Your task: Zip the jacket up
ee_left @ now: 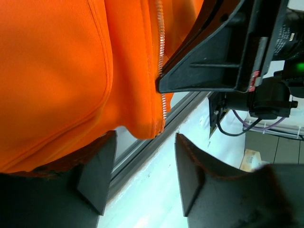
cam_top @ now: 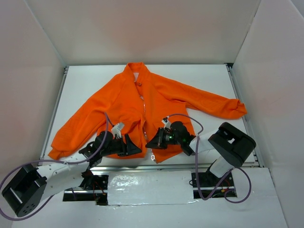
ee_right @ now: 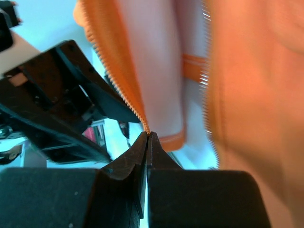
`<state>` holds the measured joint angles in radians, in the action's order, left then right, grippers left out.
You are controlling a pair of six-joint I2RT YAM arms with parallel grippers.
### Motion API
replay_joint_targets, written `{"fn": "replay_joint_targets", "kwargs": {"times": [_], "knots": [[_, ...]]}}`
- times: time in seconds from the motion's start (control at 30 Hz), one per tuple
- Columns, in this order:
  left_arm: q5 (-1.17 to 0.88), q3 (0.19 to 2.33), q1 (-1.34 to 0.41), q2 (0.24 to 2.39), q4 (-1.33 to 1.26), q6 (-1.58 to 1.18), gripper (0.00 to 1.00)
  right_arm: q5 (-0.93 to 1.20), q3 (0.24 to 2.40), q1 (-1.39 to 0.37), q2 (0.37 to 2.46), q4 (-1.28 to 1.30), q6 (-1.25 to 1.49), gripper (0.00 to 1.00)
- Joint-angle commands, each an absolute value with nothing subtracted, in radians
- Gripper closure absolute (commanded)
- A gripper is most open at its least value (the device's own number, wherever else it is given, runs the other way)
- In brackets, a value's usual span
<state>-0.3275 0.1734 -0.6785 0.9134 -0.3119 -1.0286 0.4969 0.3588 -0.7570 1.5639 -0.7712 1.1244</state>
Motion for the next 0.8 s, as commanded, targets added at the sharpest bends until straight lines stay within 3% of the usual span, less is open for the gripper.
{"fn": "replay_joint_targets", "kwargs": {"times": [0.0, 0.23, 0.53, 0.77], "knots": [[-0.319, 0.166, -0.696, 0.952, -0.434, -1.042, 0.33, 0.493, 0.333, -0.768, 1.589, -0.85, 1.111, 1.0], [-0.249, 0.199, -0.778, 1.046, -0.44, -1.04, 0.3, 0.448, 0.319, -0.767, 1.545, -0.776, 1.068, 1.0], [-0.207, 0.221, -0.807, 1.144, -0.499, -1.045, 0.38, 0.463, 0.328, -0.765, 1.554, -0.768, 1.052, 1.0], [-0.19, 0.251, -0.807, 1.169, -0.5, -1.031, 0.33, 0.476, 0.33, -0.767, 1.569, -0.779, 1.045, 1.0]]}}
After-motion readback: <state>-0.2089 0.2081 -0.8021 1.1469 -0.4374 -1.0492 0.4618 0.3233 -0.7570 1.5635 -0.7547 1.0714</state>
